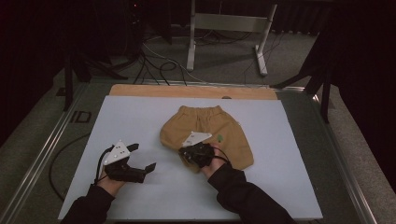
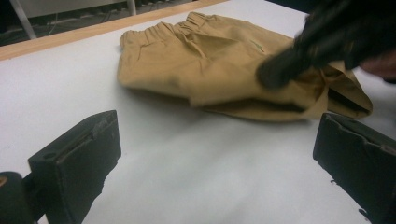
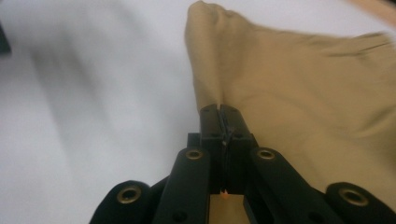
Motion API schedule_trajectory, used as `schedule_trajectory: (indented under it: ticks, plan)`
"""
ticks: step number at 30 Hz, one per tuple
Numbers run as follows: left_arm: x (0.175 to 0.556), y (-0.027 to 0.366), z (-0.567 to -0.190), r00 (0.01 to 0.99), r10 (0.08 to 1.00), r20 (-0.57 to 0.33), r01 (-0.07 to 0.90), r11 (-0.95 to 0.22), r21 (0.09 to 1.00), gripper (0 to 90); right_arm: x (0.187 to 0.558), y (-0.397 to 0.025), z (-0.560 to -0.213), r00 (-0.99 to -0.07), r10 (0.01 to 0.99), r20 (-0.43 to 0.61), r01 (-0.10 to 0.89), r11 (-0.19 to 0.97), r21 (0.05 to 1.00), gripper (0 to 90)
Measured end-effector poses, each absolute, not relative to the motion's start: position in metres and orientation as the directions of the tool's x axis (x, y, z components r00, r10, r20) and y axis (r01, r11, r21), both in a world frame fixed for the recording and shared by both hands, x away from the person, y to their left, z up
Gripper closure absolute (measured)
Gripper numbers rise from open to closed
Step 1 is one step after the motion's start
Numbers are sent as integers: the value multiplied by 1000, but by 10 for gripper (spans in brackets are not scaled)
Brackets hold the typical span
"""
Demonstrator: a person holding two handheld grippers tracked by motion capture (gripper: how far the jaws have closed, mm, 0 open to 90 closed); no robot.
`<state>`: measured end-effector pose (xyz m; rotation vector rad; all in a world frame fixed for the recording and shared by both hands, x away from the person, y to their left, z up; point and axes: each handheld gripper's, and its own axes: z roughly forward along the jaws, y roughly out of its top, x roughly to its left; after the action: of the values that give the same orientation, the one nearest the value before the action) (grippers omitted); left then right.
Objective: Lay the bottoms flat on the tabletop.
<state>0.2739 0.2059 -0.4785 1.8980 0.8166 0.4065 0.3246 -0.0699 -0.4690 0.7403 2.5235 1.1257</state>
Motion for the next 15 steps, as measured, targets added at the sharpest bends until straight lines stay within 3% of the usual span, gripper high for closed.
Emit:
schedule_trajectory:
  ticks: [15]
  plan:
    - [275, 203, -481, 721, 689, -81, 371, -284, 884, 19, 340, -147, -430, -705, 709, -12, 376, 388, 841, 898]
